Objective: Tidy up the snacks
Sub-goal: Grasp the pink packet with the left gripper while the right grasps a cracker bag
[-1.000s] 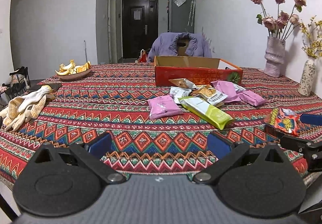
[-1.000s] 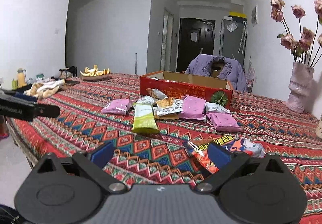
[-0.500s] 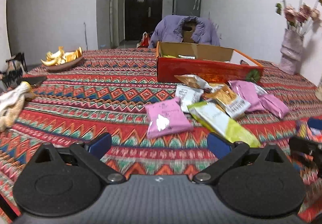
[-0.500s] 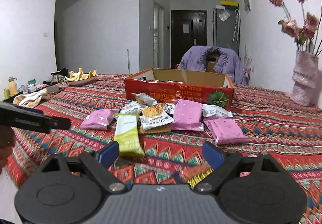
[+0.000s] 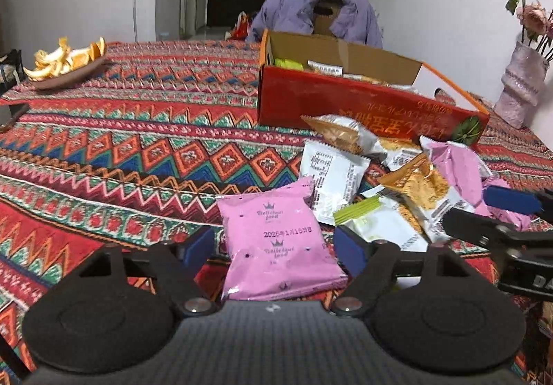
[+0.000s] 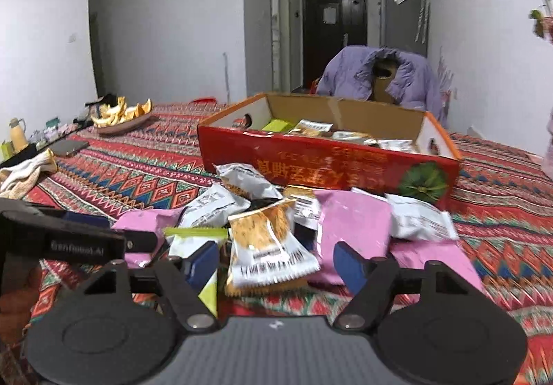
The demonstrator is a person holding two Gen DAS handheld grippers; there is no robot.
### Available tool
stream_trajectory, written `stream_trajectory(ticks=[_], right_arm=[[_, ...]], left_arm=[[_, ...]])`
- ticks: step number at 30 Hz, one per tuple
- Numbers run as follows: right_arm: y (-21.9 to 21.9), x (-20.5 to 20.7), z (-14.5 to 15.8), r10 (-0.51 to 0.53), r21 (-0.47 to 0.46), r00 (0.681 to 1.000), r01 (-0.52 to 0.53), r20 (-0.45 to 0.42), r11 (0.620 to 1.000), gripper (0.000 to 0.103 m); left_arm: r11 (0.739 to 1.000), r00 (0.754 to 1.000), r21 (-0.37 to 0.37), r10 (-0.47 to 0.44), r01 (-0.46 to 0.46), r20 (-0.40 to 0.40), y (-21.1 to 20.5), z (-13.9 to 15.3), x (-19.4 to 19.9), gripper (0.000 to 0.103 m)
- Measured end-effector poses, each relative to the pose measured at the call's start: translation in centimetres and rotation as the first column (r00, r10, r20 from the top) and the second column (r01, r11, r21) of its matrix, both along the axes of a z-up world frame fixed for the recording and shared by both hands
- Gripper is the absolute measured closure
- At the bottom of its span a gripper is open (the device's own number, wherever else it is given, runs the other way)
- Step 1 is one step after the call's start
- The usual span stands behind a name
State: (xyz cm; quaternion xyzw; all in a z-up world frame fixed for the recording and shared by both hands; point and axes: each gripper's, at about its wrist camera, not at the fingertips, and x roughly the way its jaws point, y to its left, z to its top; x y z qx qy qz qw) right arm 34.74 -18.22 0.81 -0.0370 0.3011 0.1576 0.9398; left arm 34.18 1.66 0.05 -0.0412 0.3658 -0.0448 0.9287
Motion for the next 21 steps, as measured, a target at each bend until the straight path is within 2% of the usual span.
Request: stream_trajectory(ticks=[3,6,8,14,17,21], right_arm=[[1.2,1.9,-0.8,0.016,-0.031,0.999,-0.017,-0.033,0.999,0.035],[1.3,3.2,-1.5,0.005,-0.002,0.998,-0.005,-0.064,1.0,0.045],[1.2,3.6,-1.9,0.003,0.018,0.997,-0.002,-0.081,1.0,0.054],[0.9,3.3,-1.6,0.002,0.031,0.997,0.0,-0.072,1.0,0.056],[0.7,2.3,-0.6,-0.002,0.016,0.999,0.002,-0.046,1.0,0.056],[0.3,-0.1,1.3,0.002,0.008,1.0,-0.002,-0.006,1.0,0.056]], left_arm=[[1.0,1.0,0.001,0.003,-0.003,-0.001,0.1,-0.4,0.7,0.026],[1.0,1.0,-0.006,-0.001,0.001,0.006,0.1,-0.3,1.0,0.037],[1.0,1.0,0.008,-0.019,0.019,0.01,-0.1,-0.3,1.1,0.037],[0.999,0.999,0.002,-0.042,0.042,0.001,0.4,0.1,0.6,0.04],[0.999,0.999,0.026,-0.041,0.04,0.02,0.4,0.7,-0.4,0.04],[0.999,0.998,-0.008,-0.036,0.037,0.043,0.9,2.4,-2.6,0.04]])
